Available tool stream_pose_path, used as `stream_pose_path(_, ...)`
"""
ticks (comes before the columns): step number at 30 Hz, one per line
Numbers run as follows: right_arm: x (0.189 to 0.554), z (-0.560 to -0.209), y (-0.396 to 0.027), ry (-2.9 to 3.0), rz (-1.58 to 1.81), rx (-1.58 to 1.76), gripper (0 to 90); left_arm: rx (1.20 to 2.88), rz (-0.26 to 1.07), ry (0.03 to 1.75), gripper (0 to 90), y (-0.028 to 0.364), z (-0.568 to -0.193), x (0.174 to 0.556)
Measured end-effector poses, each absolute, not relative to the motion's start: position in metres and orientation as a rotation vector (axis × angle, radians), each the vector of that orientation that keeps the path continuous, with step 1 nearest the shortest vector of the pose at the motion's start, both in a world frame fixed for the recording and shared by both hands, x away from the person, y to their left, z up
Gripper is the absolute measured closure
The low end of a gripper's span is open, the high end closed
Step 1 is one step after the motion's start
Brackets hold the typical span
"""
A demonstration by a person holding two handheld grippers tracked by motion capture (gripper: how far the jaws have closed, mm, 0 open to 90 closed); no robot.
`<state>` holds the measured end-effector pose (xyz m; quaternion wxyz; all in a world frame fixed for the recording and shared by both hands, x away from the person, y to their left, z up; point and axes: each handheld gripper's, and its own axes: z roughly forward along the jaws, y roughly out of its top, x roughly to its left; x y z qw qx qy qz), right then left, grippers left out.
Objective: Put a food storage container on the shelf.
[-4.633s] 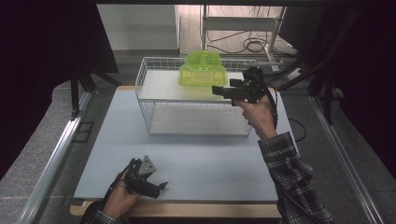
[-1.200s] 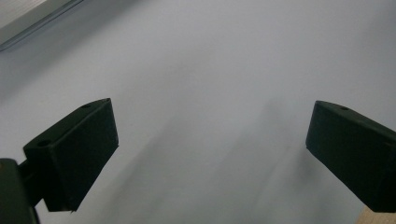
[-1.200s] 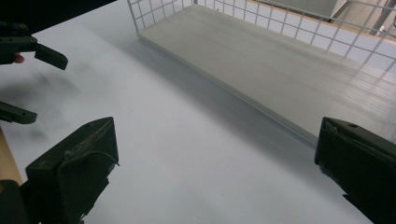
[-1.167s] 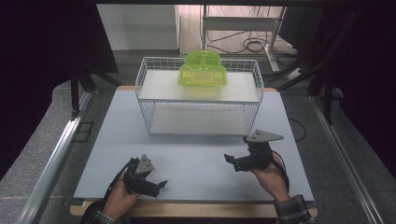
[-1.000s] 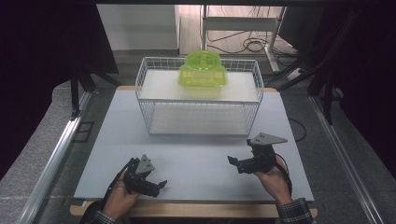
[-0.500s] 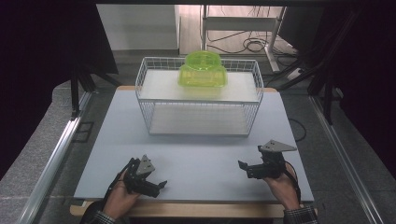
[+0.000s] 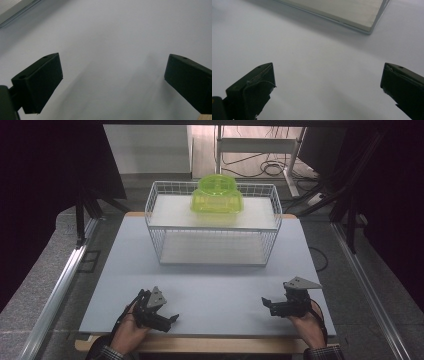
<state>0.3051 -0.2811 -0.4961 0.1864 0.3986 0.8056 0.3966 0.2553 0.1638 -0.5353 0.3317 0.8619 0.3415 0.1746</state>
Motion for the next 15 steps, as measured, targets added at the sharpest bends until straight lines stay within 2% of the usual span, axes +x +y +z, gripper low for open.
stream_pose_path(15,0.308,-0.511,-0.282,2.339,1.060,1.164,0.0,2.256,0.448,0.897,1.1,0.163,-0.536,0.256)
